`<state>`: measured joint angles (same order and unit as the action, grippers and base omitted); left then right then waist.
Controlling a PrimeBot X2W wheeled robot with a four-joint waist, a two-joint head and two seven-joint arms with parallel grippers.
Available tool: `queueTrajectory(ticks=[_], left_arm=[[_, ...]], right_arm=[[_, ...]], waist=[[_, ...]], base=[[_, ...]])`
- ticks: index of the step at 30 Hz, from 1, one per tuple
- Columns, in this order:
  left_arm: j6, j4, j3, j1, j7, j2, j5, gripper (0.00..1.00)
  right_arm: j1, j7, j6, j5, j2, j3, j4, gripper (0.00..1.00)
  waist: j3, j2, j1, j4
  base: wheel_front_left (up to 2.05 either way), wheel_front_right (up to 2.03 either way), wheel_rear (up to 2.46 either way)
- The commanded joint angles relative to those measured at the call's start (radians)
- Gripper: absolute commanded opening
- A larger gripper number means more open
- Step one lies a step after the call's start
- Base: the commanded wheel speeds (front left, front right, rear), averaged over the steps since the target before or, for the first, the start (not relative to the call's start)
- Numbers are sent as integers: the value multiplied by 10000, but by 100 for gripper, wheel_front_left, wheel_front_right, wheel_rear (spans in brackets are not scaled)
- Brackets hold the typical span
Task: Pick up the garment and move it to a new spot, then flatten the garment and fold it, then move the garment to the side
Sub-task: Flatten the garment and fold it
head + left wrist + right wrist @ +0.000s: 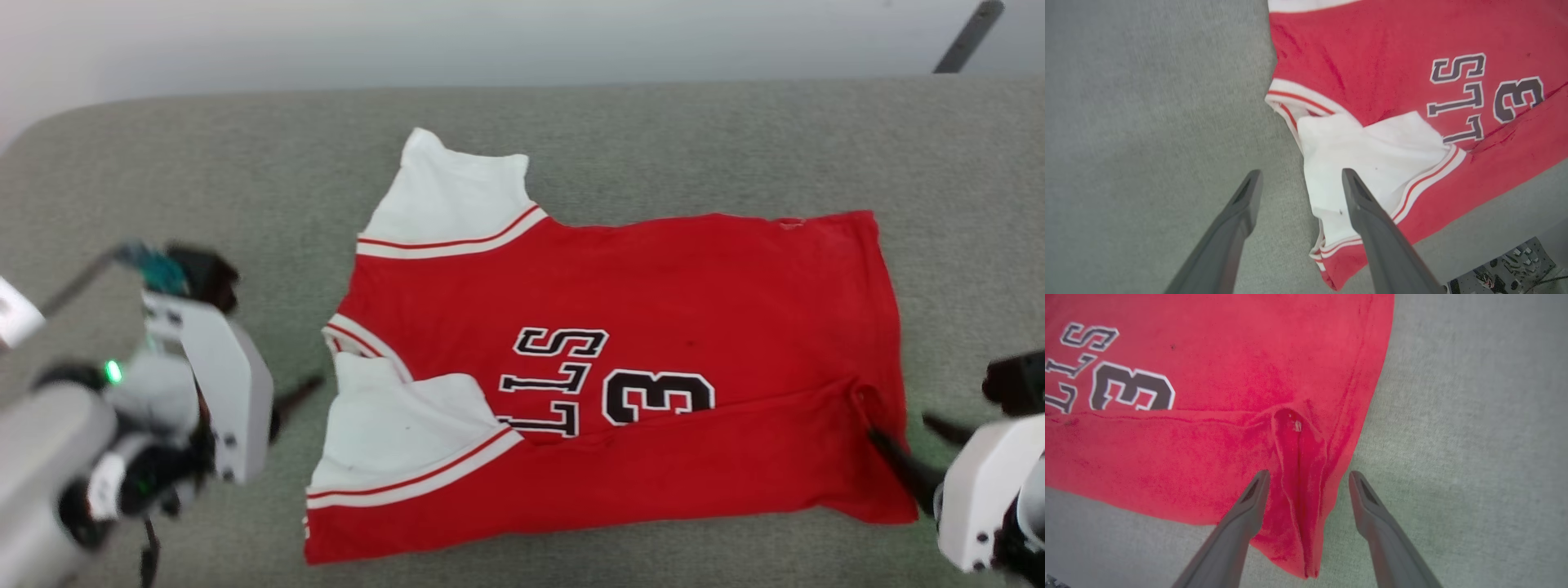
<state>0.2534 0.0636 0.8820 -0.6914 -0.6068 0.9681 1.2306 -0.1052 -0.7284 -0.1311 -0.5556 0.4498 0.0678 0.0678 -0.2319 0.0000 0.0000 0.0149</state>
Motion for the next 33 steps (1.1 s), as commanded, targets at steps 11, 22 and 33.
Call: queueTrajectory(ticks=[11, 22, 33], left_arm=[[-1080, -1708, -328, -2617, 618, -771, -1622, 100], [-2382, -4667, -241, -4398, 714, -1368, -2301, 100], [-2765, -6513, -234, -5708, -622, -1563, -2096, 100]], right_arm=[[-1209, 5393, 7, 1316, -766, 614, 947, 100], [-1764, 9053, 7, 2034, -1763, 1340, -175, 100], [-2191, 9586, 9, 1735, -2056, 1751, -1027, 100]], waist=[[-843, 0, 0, -1219], [-2056, 0, 0, -2466], [-2955, 0, 0, -3208]], base=[[0, 0, 0], [0, 0, 0], [0, 0, 0]])
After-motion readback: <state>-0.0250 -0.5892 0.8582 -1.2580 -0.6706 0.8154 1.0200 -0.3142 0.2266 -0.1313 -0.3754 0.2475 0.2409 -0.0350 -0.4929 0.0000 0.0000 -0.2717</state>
